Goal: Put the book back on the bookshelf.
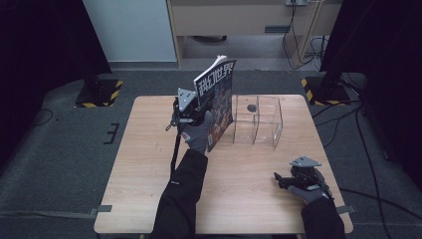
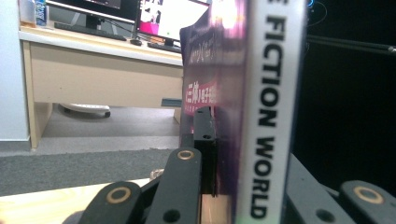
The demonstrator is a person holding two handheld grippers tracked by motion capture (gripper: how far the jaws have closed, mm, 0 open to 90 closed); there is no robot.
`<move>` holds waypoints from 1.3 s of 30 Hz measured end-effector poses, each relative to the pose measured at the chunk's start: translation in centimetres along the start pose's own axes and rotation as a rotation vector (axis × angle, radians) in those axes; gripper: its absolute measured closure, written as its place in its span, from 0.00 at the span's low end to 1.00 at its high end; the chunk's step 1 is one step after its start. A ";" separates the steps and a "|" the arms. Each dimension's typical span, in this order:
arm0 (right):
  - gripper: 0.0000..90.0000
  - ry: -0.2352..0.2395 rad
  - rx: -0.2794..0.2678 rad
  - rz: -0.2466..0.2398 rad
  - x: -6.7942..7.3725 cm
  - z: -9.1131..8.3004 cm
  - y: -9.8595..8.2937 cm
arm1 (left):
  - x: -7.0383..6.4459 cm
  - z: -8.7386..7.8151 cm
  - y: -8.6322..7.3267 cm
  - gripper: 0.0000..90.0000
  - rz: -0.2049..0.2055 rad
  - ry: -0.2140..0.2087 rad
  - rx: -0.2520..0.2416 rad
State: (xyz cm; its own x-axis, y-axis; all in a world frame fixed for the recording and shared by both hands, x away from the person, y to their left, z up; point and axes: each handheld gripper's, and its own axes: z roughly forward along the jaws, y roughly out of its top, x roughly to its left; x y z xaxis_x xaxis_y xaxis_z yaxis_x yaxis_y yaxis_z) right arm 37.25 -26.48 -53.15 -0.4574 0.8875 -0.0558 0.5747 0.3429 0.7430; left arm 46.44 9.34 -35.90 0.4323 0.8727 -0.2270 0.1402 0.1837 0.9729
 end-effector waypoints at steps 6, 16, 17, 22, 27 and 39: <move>0.11 0.002 0.001 0.007 0.0 0.0 0.0 | 0.1 0.7 -0.6 0.91 0.002 0.010 -0.003; 0.11 0.004 -0.003 0.001 0.0 0.0 0.0 | 0.4 2.1 -1.7 0.91 -0.007 0.021 0.004; 0.11 0.002 -0.005 0.000 0.0 0.0 0.0 | 0.5 2.3 -1.8 0.91 -0.009 0.025 0.005; 0.10 0.003 -0.003 -0.001 0.1 0.0 0.0 | 0.8 2.9 -2.5 0.91 -0.014 0.037 0.013; 0.10 0.003 0.001 -0.002 0.1 0.0 -0.1 | 0.8 3.4 -3.1 0.91 -0.009 0.043 0.015; 0.11 -0.003 0.002 0.009 0.0 -0.1 -0.1 | 0.9 3.8 -4.7 0.91 -0.029 0.050 -0.002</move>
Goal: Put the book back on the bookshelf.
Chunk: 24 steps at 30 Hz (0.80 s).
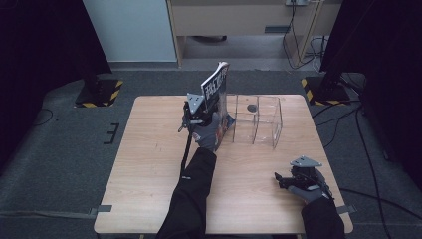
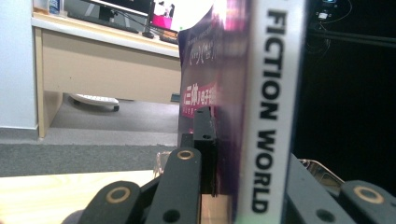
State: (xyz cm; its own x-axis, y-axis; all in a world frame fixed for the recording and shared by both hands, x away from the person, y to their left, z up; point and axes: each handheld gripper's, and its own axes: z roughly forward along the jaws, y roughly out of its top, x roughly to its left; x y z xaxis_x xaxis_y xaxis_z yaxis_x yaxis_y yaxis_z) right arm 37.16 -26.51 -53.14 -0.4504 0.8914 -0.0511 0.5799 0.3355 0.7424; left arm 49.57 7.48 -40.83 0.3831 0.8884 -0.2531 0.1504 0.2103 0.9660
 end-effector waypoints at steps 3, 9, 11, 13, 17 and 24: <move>0.11 -0.001 -0.001 0.000 0.0 0.0 0.0 | 0.1 0.0 -0.5 0.91 -0.008 0.000 0.005; 0.11 -0.004 0.001 -0.004 0.0 0.0 0.0 | 0.6 -0.1 -1.6 0.91 -0.036 -0.002 0.005; 0.11 -0.005 0.002 -0.004 -0.1 0.0 0.0 | 0.7 -0.2 -1.7 0.91 -0.035 -0.002 0.003; 0.11 -0.007 0.001 -0.001 0.0 0.0 0.0 | 0.7 -0.4 -1.8 0.91 -0.034 0.001 0.003; 0.11 -0.006 0.004 -0.011 0.0 0.1 0.0 | 1.0 -0.8 -2.1 0.91 -0.040 0.004 0.000; 0.11 -0.009 0.000 0.001 0.0 0.0 0.0 | 1.7 -2.0 -2.5 0.90 -0.034 0.008 0.015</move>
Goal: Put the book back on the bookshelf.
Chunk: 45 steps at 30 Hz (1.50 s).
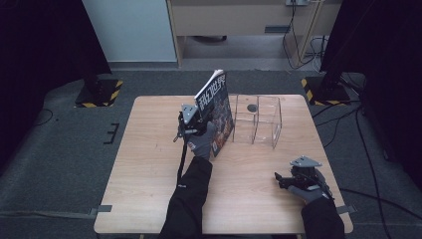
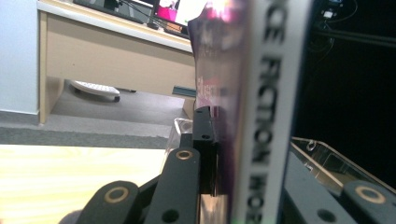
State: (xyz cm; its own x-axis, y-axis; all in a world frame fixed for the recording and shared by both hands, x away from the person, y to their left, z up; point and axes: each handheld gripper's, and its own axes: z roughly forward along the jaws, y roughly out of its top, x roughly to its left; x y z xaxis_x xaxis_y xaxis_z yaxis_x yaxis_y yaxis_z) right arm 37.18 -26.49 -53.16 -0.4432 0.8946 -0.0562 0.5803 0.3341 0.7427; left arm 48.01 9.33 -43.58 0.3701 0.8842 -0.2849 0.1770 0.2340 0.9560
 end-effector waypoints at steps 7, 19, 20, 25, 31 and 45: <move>0.11 -0.002 0.003 -0.010 0.1 0.1 0.0 | 0.4 -0.7 -0.5 0.88 -0.003 0.000 0.007; 0.11 -0.003 0.002 -0.008 0.1 0.1 0.0 | 0.4 -3.3 -0.7 0.70 -0.015 -0.035 -0.001; 0.11 -0.003 0.002 -0.008 0.2 0.0 0.0 | 0.4 -3.6 -0.5 0.67 -0.002 -0.031 0.001; 0.10 -0.003 -0.004 -0.003 0.2 -0.1 0.1 | 0.6 -4.7 0.3 0.51 0.017 -0.030 0.024; 0.10 -0.003 -0.014 0.007 0.3 -0.3 0.3 | 1.0 -5.7 0.8 0.44 0.052 -0.027 0.057; 0.10 -0.003 -0.038 0.031 -0.1 -0.8 0.4 | 2.7 -9.5 3.6 0.37 0.180 -0.035 0.146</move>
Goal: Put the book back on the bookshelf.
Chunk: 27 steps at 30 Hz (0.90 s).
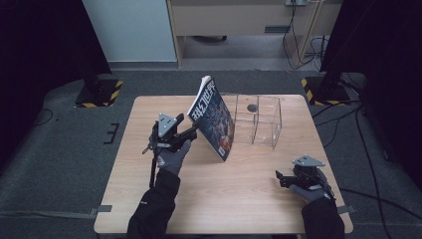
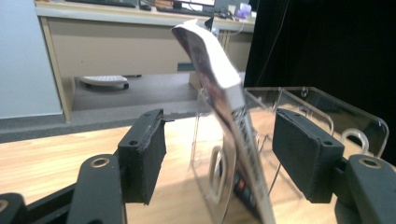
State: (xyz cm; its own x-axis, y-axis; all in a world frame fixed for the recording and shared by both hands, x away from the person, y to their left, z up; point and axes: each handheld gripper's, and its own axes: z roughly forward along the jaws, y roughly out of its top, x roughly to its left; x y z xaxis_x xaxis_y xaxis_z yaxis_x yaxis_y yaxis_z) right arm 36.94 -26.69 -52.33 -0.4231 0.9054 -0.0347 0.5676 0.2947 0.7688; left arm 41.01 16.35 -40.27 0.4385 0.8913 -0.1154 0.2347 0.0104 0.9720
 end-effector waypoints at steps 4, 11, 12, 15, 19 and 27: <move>0.10 -0.005 -0.002 0.000 0.0 -0.1 0.0 | 0.8 -1.8 0.0 0.37 0.018 -0.003 0.017; 0.10 0.000 -0.015 0.008 -0.1 -0.4 0.1 | 1.7 -4.5 -1.4 0.35 0.060 -0.026 0.088; 0.10 0.000 -0.017 0.011 -0.1 -0.5 0.1 | 1.9 -4.9 -1.8 0.35 0.082 -0.020 0.105; 0.10 -0.002 -0.019 0.022 -0.1 -0.6 0.1 | 2.8 -5.9 -3.1 0.34 0.063 -0.019 0.150; 0.09 -0.009 -0.010 0.022 -0.3 -0.5 0.0 | 4.2 -7.0 -5.0 0.33 0.053 0.002 0.186; 0.09 -0.022 0.008 0.042 -0.7 -0.5 -0.3 | 8.0 -7.9 -9.1 0.33 0.018 0.098 0.331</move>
